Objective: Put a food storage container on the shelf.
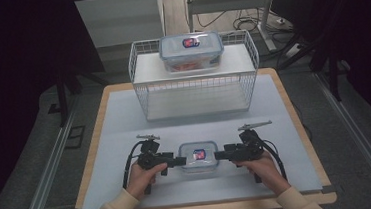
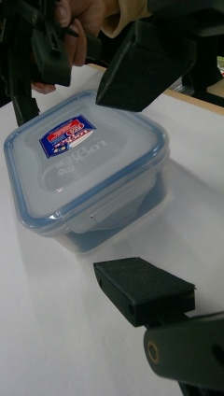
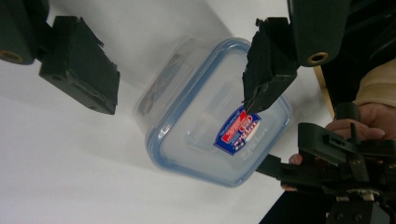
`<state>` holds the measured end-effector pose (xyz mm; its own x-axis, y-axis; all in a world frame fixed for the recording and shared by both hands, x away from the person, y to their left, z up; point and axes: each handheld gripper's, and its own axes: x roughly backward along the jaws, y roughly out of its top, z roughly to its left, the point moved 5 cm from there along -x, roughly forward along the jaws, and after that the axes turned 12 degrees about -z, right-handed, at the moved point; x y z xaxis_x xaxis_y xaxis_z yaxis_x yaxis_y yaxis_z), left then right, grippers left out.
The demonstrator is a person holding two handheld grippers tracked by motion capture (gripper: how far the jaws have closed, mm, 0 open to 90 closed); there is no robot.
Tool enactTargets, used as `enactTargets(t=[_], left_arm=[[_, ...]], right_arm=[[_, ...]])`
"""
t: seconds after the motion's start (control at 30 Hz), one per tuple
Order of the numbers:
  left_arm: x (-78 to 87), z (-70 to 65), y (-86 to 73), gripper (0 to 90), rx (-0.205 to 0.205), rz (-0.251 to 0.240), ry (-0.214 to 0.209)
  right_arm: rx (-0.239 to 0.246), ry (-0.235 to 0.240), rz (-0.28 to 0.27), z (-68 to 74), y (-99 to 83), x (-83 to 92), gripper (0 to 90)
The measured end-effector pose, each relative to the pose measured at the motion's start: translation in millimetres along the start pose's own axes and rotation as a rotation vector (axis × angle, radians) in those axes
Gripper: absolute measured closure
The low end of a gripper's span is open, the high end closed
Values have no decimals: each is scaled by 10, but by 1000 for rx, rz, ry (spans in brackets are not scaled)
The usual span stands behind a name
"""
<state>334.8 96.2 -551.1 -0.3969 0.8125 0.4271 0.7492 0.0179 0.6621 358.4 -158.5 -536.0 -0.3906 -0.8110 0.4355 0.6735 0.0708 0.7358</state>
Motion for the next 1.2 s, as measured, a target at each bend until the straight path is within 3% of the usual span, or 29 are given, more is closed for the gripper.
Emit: enactTargets(t=[0.4,0.6,0.77,0.9,1.07,1.2], left_arm=[[-134,-28,-21,182,35,30,-37],[-154,-29,-43,226,29,38,-25],[-122,-32,-46,308,29,19,-13],[-78,-45,-46,363,22,3,-17],[-27,-45,-60,431,34,-26,-30],[13,-70,-81,471,21,-43,-30]], right_arm=[[-59,21,43,-24,-81,-172,242],[-100,73,60,0,-101,-182,344],[-108,70,69,8,-103,-158,378],[-153,82,46,-9,-94,-123,447],[-130,77,28,28,-101,-88,478],[-157,82,-3,37,-108,-63,516]])
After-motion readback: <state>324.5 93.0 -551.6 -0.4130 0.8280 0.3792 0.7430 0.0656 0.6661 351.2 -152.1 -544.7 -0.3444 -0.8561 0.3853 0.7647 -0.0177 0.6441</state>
